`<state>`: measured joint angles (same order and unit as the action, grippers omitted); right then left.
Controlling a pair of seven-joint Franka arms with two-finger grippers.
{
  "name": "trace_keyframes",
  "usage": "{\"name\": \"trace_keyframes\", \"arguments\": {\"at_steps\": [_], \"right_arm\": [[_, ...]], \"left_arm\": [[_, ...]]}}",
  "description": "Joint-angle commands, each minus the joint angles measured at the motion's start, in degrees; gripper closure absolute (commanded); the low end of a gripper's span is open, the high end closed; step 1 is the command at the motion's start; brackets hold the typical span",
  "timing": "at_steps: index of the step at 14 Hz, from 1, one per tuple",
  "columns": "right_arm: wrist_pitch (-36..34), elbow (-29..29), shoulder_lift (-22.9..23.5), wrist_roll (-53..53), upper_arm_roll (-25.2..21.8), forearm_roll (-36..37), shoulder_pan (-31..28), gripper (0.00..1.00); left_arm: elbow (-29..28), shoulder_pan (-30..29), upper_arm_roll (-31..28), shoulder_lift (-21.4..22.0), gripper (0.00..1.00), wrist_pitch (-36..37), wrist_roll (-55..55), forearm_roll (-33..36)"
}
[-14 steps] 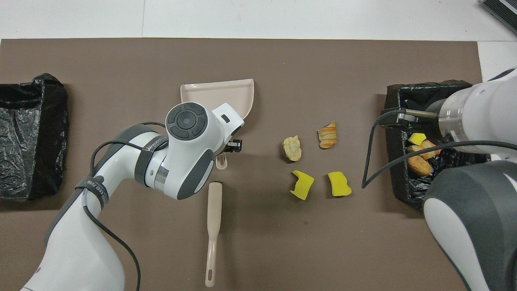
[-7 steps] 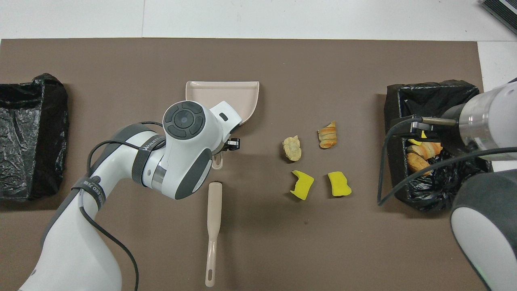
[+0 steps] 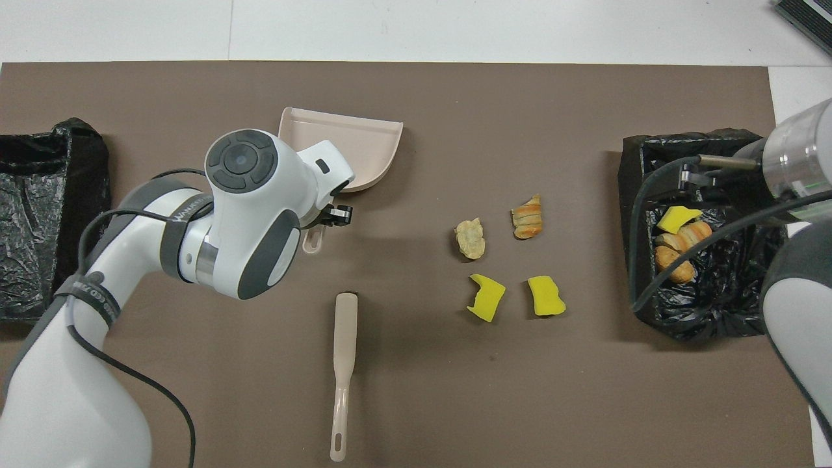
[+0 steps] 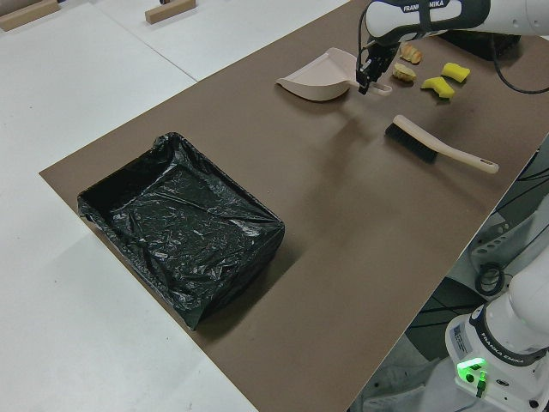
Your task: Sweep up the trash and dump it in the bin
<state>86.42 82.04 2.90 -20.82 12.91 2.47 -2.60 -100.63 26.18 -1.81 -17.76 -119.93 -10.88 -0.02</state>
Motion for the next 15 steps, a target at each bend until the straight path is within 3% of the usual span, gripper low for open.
{"name": "trace_keyframes", "arguments": {"at_steps": [1,6,11,15], "right_arm": [[-1.00,-1.71,0.71,1.58,0.54,0.52,-0.04,0.00],[-0.55,1.53,-0.87,0.79,3.25,-0.01,0.84,0.00],[2.78,5.76,-1.24,-10.88,4.23,-1.23,12.33,0.00],[10.59,12.08,-0.01,-21.60,4.23,-2.12,23.31,0.00]], "left_arm": [[1.93,-4.10,0.40,0.45,1.00,2.77,4.87,3.18],[5.35,-13.41,0.49,-0.25,1.00,7.60,25.52,2.66],[9.03,-17.30,0.49,-2.01,1.00,12.35,39.95,2.57],[10.53,-18.88,0.67,-3.15,1.00,11.57,48.49,2.48]]}}
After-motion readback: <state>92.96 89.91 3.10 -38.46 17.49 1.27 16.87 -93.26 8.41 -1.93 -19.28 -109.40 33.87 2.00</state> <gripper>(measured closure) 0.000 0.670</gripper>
